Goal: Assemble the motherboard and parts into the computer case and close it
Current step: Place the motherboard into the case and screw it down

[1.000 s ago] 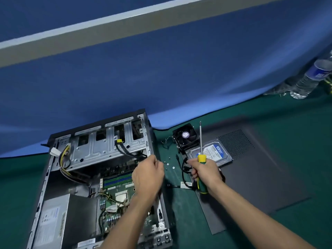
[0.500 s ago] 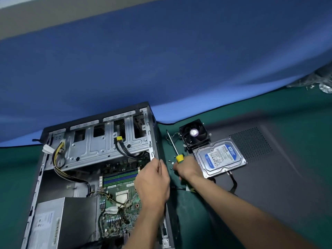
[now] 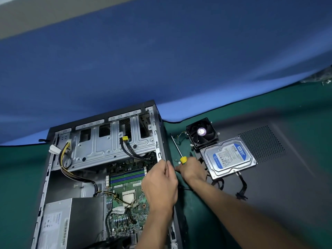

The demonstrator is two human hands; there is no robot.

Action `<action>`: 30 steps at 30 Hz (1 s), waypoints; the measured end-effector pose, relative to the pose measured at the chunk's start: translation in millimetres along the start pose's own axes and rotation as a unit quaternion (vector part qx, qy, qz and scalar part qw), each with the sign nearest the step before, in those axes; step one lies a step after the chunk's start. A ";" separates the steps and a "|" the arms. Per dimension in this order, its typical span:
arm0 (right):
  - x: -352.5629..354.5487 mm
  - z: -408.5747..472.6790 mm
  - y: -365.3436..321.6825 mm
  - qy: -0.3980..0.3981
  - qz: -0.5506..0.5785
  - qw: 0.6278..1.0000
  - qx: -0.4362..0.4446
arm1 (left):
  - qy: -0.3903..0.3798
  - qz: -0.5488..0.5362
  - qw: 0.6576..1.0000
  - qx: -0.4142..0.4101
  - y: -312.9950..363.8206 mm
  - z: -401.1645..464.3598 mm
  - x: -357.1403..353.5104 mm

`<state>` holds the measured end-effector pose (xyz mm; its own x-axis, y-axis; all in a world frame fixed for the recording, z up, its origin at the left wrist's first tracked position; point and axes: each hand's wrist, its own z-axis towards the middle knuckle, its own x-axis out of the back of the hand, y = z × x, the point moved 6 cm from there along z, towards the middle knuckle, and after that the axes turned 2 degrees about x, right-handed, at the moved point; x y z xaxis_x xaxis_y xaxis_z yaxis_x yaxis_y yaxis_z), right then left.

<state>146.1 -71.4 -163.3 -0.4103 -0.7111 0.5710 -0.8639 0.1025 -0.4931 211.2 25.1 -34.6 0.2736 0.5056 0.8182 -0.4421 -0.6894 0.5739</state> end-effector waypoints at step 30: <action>56.3 -54.7 -15.1 -0.126 0.419 0.899 0.024 | 0.020 0.047 0.997 0.054 -1.0 -4.9 10.2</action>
<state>120.0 -74.9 -87.8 -0.8270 -0.5334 -0.1776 -0.2663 0.6499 -0.7118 210.2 33.5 -27.0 0.1990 0.4550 0.8680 -0.3692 -0.7856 0.4965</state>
